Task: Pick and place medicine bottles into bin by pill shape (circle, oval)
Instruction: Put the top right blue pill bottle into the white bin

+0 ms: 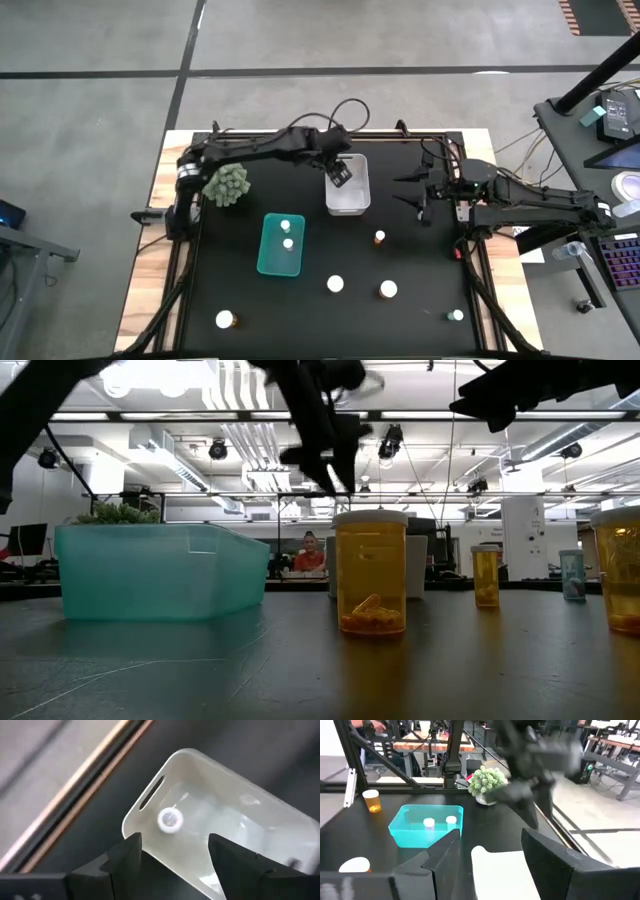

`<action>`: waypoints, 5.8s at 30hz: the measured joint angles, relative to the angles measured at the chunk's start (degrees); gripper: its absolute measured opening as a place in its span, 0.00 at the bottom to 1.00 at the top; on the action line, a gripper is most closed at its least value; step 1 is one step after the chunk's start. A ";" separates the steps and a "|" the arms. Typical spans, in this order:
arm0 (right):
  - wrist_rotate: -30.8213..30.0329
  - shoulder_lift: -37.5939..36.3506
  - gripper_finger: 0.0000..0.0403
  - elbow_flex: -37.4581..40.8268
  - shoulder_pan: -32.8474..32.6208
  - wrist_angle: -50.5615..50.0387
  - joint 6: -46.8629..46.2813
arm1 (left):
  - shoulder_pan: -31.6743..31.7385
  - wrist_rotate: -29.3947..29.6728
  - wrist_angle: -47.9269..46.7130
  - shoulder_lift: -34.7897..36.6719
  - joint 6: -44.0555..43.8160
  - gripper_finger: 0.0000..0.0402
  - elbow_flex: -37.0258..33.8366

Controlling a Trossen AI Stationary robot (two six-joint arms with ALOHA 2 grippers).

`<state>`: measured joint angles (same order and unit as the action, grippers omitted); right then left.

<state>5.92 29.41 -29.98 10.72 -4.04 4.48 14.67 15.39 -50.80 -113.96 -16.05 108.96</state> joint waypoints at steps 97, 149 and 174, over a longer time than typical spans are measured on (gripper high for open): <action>-8.09 69.72 0.02 -48.39 14.47 -31.90 -12.38 | -32.25 15.09 66.76 67.15 39.50 0.02 -77.08; -12.14 56.57 0.02 -44.74 -2.11 -18.80 -0.10 | -34.43 11.75 80.32 46.31 1.55 0.03 -74.68; -13.00 39.67 0.02 -40.44 -12.86 -32.89 -10.20 | -35.42 11.94 68.01 47.66 10.60 0.03 -72.67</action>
<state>-7.08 69.08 -70.41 -2.13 -36.93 -5.72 -20.75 27.33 17.21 -66.30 -5.46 36.29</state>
